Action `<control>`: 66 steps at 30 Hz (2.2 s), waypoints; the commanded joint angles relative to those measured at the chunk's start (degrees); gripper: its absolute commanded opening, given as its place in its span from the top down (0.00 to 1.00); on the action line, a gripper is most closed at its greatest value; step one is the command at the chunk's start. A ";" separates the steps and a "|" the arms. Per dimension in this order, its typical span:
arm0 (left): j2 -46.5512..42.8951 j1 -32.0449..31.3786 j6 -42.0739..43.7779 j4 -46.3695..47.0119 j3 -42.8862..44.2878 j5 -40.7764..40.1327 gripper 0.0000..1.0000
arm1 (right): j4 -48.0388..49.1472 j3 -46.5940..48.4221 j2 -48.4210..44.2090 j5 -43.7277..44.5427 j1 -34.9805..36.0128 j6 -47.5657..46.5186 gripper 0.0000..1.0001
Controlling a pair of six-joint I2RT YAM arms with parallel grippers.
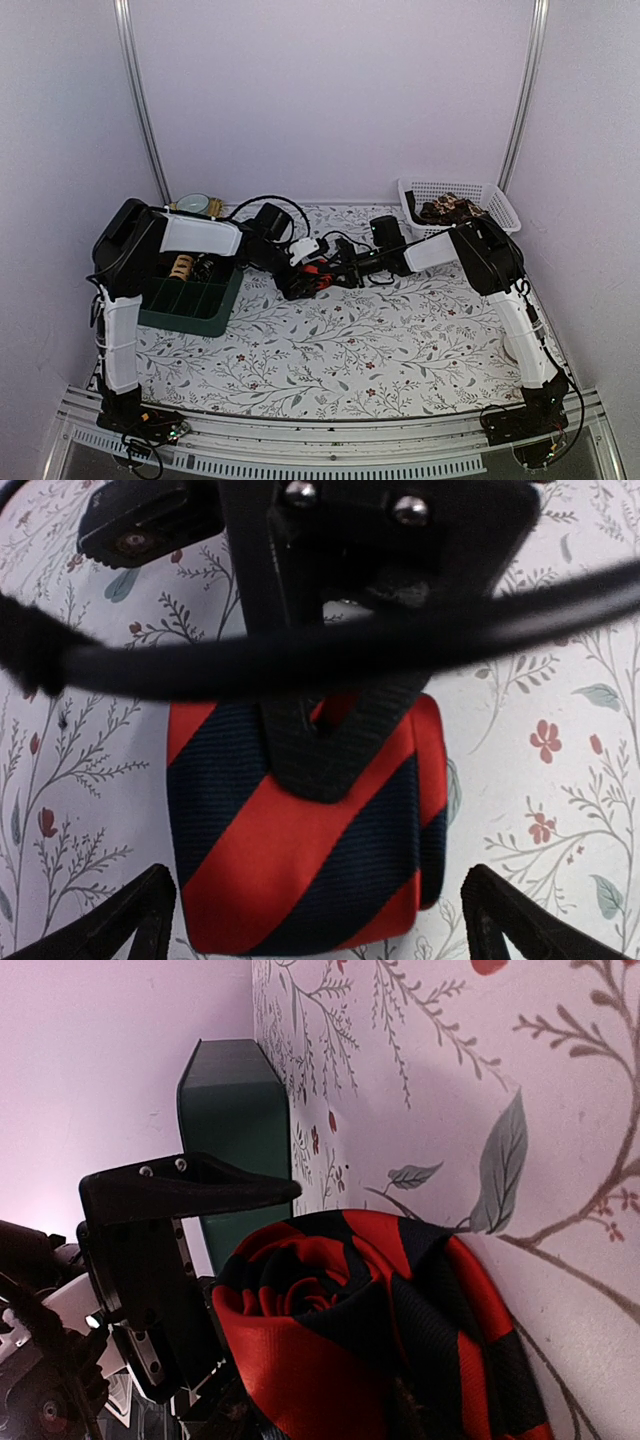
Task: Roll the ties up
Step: Move the storage box to the center of the board.
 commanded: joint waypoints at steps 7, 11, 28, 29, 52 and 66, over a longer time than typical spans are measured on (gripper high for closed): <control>5.35 -0.48 -2.79 1.97 3.55 -1.65 0.00 | -2.18 0.50 5.06 1.68 -0.41 0.15 0.62; 5.20 -0.45 -3.78 3.18 3.19 0.36 0.01 | -2.41 0.45 5.05 1.83 -0.39 -0.02 0.60; 6.72 -0.39 -5.71 4.04 4.46 2.55 0.43 | -2.13 0.69 5.23 1.96 -0.39 0.33 0.53; 6.94 -0.48 -5.68 3.74 4.57 2.46 0.45 | -2.06 0.76 5.19 1.87 -0.39 0.37 0.50; 6.95 -1.35 -4.25 3.42 3.08 7.14 0.59 | -2.08 4.54 8.23 1.27 2.32 1.95 0.49; 4.95 -1.79 -3.49 3.50 1.49 8.07 0.49 | 4.60 2.25 8.89 -0.66 4.09 6.98 0.68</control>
